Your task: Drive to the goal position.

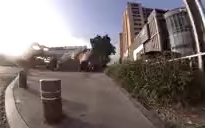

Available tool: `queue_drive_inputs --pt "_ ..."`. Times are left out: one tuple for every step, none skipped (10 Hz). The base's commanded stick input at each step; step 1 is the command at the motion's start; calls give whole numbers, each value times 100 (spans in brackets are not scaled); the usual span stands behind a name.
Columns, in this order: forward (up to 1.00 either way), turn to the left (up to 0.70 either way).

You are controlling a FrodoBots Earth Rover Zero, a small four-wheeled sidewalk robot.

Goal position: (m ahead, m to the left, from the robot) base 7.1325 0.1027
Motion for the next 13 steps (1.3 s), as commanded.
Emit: queue_drive_inputs --pt "70 1" --pt "70 1" --pt "70 5" --pt "70 11" --pt "70 14" --pt "70 14" --pt "70 14" --pt "70 12" --pt "70 5" --pt "70 0" --pt "70 0" --pt "70 0" --pt "70 0"
